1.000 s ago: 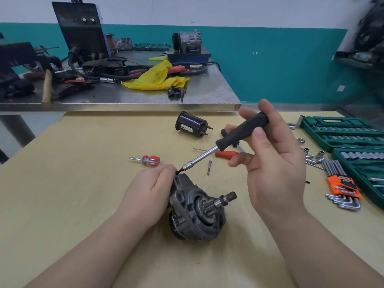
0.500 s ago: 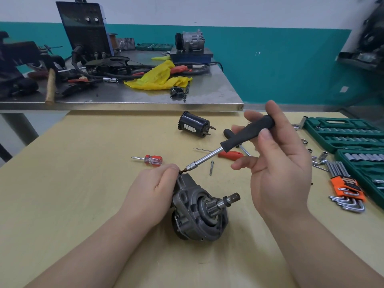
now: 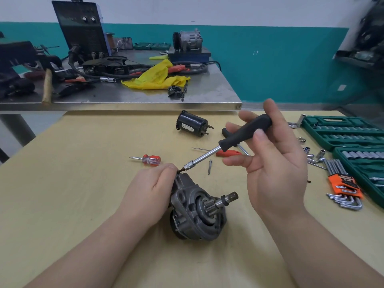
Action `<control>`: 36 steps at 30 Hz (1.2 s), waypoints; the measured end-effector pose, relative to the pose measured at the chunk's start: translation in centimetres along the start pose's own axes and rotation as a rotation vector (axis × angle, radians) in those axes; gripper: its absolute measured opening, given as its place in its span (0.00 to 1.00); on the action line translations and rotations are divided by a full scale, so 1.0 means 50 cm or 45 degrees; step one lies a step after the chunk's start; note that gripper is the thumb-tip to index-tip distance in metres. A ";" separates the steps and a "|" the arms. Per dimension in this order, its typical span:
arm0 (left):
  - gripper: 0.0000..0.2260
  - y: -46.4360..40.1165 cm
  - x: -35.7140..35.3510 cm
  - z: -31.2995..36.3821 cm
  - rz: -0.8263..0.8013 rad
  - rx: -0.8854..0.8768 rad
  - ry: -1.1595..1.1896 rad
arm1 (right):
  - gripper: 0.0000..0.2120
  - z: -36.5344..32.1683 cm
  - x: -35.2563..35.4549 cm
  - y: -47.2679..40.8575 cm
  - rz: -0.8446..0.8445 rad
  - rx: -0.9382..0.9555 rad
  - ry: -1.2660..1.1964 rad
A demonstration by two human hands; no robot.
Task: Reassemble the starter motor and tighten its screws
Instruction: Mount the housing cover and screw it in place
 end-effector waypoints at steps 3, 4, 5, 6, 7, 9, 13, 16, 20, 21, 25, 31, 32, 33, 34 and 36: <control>0.15 -0.001 0.001 0.000 0.006 0.007 -0.007 | 0.23 -0.010 -0.008 0.002 -0.036 0.017 0.032; 0.15 0.000 0.001 0.001 0.008 0.005 -0.010 | 0.21 -0.014 -0.010 0.002 -0.024 0.022 0.045; 0.15 -0.001 0.000 0.001 0.009 0.002 -0.010 | 0.20 -0.017 -0.010 0.002 0.003 0.018 0.041; 0.15 0.000 0.000 0.002 0.008 -0.003 -0.010 | 0.20 -0.017 -0.008 0.001 0.037 0.012 0.029; 0.15 -0.001 -0.001 0.003 0.006 -0.009 -0.014 | 0.19 -0.016 -0.004 0.000 0.073 0.009 0.030; 0.15 -0.001 0.000 0.003 0.004 -0.020 -0.038 | 0.18 -0.014 0.001 -0.002 0.121 0.014 0.077; 0.15 -0.002 -0.002 -0.004 -0.002 0.002 -0.024 | 0.19 -0.006 0.004 0.001 0.102 0.004 0.087; 0.15 -0.003 -0.002 -0.004 -0.006 0.010 -0.013 | 0.22 -0.005 -0.006 0.004 -0.008 0.003 0.008; 0.15 -0.002 0.000 -0.004 -0.005 0.007 -0.017 | 0.23 -0.014 -0.020 0.006 -0.067 -0.008 -0.063; 0.15 -0.002 0.000 -0.005 -0.003 0.006 -0.020 | 0.22 -0.017 -0.022 0.006 -0.067 -0.007 -0.078; 0.15 -0.002 -0.002 -0.005 -0.004 -0.004 -0.013 | 0.23 -0.022 -0.031 0.001 -0.065 -0.050 -0.168; 0.16 -0.002 -0.002 -0.007 0.002 0.009 -0.009 | 0.21 -0.022 -0.028 -0.004 -0.031 -0.051 -0.187; 0.17 -0.002 -0.001 -0.006 0.012 0.019 0.001 | 0.20 -0.023 -0.027 -0.004 -0.028 -0.039 -0.177; 0.19 -0.001 0.000 -0.006 0.022 0.031 0.011 | 0.18 -0.025 -0.025 -0.004 -0.024 -0.023 -0.161; 0.20 -0.001 0.001 -0.005 0.028 0.035 0.012 | 0.16 -0.028 -0.021 -0.004 -0.015 -0.001 -0.132; 0.21 0.000 0.001 0.000 0.030 0.022 -0.017 | 0.13 -0.033 -0.009 -0.003 0.031 0.056 -0.029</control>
Point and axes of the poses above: each hand's wrist, its own y-axis away from the middle knuckle, its own x-axis out of the back of the hand, z = x × y, the point moved 9 cm from there along -y, towards the middle knuckle, and after that the axes turned 2 degrees about x, right-handed, at the moved point
